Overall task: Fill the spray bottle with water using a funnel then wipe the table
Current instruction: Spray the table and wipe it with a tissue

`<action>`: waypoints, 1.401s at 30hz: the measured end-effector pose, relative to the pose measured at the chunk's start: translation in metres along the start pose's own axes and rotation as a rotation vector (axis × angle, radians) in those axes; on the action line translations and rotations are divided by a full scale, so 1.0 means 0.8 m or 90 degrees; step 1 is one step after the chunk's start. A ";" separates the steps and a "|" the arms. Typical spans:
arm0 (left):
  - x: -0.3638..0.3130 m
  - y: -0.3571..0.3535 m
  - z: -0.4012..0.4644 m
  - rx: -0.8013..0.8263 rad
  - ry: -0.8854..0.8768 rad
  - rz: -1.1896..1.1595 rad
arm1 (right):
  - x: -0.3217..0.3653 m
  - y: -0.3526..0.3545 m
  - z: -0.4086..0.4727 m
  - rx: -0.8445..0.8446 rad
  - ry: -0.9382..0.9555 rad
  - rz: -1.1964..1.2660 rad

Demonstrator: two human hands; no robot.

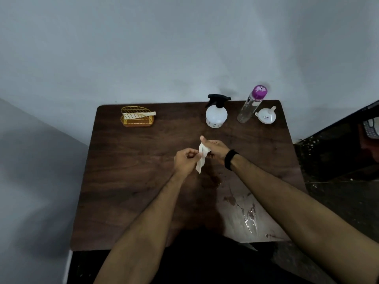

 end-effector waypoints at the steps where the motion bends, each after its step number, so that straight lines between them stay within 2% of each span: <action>1: 0.004 -0.004 -0.002 -0.006 0.006 0.016 | -0.007 0.004 -0.002 -0.001 -0.011 0.008; 3: 0.013 -0.010 -0.006 -0.009 0.035 0.022 | -0.018 0.008 -0.005 0.005 -0.029 0.010; 7: 0.033 -0.022 -0.017 -0.015 0.130 -0.060 | -0.034 0.017 -0.014 0.042 -0.018 0.019; 12: 0.060 -0.026 -0.025 -0.036 0.185 -0.038 | -0.050 0.040 -0.013 -0.026 0.024 -0.017; 16: 0.087 -0.022 -0.035 -0.074 0.228 0.004 | -0.045 0.060 -0.012 -0.116 0.190 -0.242; 20: 0.111 -0.005 -0.041 -0.102 0.237 0.071 | -0.056 0.050 -0.016 -0.036 0.173 -0.284; 22: 0.121 0.007 -0.040 -0.120 0.220 0.130 | -0.058 0.064 -0.016 -0.121 0.184 -0.390; 24: 0.119 0.015 -0.042 -0.112 0.179 0.211 | -0.051 0.073 -0.026 -0.198 0.272 -0.501; 26: 0.116 0.022 -0.045 -0.099 0.141 0.279 | -0.045 0.056 -0.042 -0.153 0.409 -0.596; 28: 0.116 0.030 -0.048 -0.092 0.115 0.322 | -0.060 0.023 -0.052 -0.012 0.500 -0.708; 30: 0.115 0.031 -0.050 -0.070 0.078 0.365 | -0.086 0.001 -0.053 0.077 0.526 -0.840; 33: 0.118 0.027 -0.048 -0.018 0.018 0.445 | -0.123 -0.003 -0.038 0.118 0.477 -0.947; 38: 0.132 0.020 -0.046 0.053 0.013 0.507 | -0.135 -0.005 -0.042 0.096 0.485 -0.895; 40: 0.133 0.019 -0.047 0.058 0.007 0.508 | -0.132 -0.004 -0.039 0.087 0.420 -0.780; 42: 0.132 0.021 -0.045 0.053 -0.007 0.505 | -0.129 0.001 -0.032 0.098 0.295 -0.595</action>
Point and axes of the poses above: each hand's wrist, its own z-axis towards the middle knuckle, its own y-axis out of the back of the hand, x = y × z, the point moved 9 cm from there along z, towards the middle knuckle, and after that the axes turned 8 degrees about -x, right-handed, at the moved point
